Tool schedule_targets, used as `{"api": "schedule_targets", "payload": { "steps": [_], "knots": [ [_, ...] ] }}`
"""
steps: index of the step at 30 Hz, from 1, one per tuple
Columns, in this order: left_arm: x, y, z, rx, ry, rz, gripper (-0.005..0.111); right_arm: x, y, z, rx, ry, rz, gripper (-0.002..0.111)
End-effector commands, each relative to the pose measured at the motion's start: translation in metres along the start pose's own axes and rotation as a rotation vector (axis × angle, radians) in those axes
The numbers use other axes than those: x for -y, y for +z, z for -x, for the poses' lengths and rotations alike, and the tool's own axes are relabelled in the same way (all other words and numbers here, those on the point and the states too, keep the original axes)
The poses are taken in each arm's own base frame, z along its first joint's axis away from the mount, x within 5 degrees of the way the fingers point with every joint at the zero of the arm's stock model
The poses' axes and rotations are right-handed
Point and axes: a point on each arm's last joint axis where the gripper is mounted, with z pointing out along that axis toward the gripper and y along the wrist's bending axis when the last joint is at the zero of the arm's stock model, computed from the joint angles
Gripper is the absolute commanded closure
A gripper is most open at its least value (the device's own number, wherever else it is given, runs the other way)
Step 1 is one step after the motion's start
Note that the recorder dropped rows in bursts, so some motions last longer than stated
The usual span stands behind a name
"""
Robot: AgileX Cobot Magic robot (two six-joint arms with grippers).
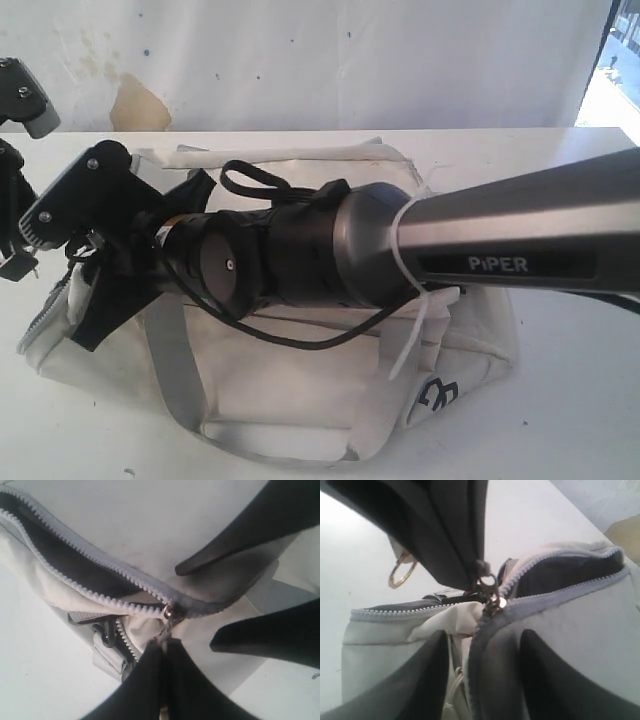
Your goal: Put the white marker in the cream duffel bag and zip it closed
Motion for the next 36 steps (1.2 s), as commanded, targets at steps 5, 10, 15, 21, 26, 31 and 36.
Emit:
{"api": "schedule_targets", "payload": {
  "steps": [5, 10, 15, 21, 26, 31, 36],
  "knots": [
    [-0.006, -0.007, 0.005, 0.037, -0.107, 0.058, 0.107, -0.004, -0.006, 0.000, -0.048, -0.002, 0.062, 0.108],
    [-0.016, -0.022, 0.012, 0.008, -0.181, 0.128, 0.107, -0.008, -0.010, -0.001, -0.085, -0.005, 0.108, 0.108],
    [-0.015, -0.023, 0.011, -0.018, -0.201, 0.110, 0.107, -0.010, -0.010, -0.004, -0.116, 0.001, 0.140, 0.108],
    [-0.013, -0.022, 0.013, 0.006, -0.241, 0.080, 0.107, -0.011, -0.010, -0.003, -0.128, 0.161, 0.132, 0.102],
    [-0.010, -0.022, 0.014, 0.014, -0.254, 0.046, 0.107, -0.010, -0.010, -0.003, -0.122, 0.180, 0.125, 0.068],
    [-0.003, -0.021, 0.010, -0.030, -0.262, -0.016, 0.107, -0.006, -0.016, 0.005, -0.090, 0.183, 0.109, 0.062],
    [0.011, -0.009, 0.007, 0.009, -0.208, -0.116, 0.107, -0.004, -0.020, 0.011, -0.064, 0.183, 0.098, 0.068]
  ]
}}
